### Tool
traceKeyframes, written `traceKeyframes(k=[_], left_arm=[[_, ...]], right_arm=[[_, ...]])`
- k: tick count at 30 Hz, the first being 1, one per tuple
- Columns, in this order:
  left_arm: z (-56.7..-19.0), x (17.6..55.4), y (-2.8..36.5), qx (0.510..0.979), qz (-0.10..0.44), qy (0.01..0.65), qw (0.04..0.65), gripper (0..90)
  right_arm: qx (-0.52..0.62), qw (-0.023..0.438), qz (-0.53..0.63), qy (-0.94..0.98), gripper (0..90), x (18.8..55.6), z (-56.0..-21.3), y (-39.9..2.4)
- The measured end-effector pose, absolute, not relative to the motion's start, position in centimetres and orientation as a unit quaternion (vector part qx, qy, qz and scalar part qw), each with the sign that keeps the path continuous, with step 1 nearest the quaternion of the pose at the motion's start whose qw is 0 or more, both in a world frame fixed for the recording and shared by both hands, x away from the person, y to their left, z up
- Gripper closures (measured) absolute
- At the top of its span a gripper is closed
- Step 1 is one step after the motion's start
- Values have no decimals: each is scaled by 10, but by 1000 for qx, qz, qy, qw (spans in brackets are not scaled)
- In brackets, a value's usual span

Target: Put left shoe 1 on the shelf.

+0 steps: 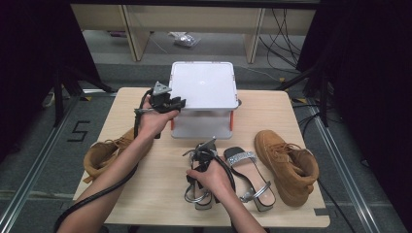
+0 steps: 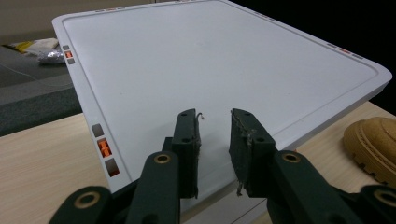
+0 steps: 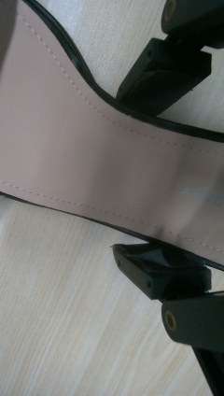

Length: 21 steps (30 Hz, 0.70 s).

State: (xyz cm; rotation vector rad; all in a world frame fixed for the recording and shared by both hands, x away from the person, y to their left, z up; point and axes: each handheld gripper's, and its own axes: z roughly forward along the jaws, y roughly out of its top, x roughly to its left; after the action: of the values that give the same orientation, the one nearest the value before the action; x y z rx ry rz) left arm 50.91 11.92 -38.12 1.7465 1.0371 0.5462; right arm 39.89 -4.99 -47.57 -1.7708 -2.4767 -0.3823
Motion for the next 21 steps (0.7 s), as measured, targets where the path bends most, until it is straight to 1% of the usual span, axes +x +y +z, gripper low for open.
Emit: traceKeyframes(k=[2, 3, 4, 7, 8, 11, 12, 21], left_arm=[[-381, 510, 120, 721, 223, 429, 496, 713], [-381, 509, 120, 722, 224, 428, 495, 713], [-381, 509, 120, 722, 225, 428, 495, 713], [-381, 509, 119, 722, 226, 428, 495, 713], [-380, 509, 119, 723, 225, 428, 493, 712], [-381, 509, 119, 722, 226, 429, 493, 712], [-381, 509, 119, 722, 226, 429, 493, 712], [-380, 509, 119, 722, 226, 431, 492, 717]], right_arm=[[-577, 46, -111, -808, 295, 400, -475, -48], [-569, 41, -113, -814, 301, 401, -476, -49], [-569, 52, -102, -814, 307, 402, -475, -50], [-583, 51, -113, -803, 319, 401, -476, -49], [-580, 61, -102, -806, 329, 403, -474, -49], [-556, 38, -95, -825, 358, 403, -474, -52], [-571, 48, -87, -815, 364, 401, -472, -51], [-549, 15, -61, -834, 339, 400, -478, -42]])
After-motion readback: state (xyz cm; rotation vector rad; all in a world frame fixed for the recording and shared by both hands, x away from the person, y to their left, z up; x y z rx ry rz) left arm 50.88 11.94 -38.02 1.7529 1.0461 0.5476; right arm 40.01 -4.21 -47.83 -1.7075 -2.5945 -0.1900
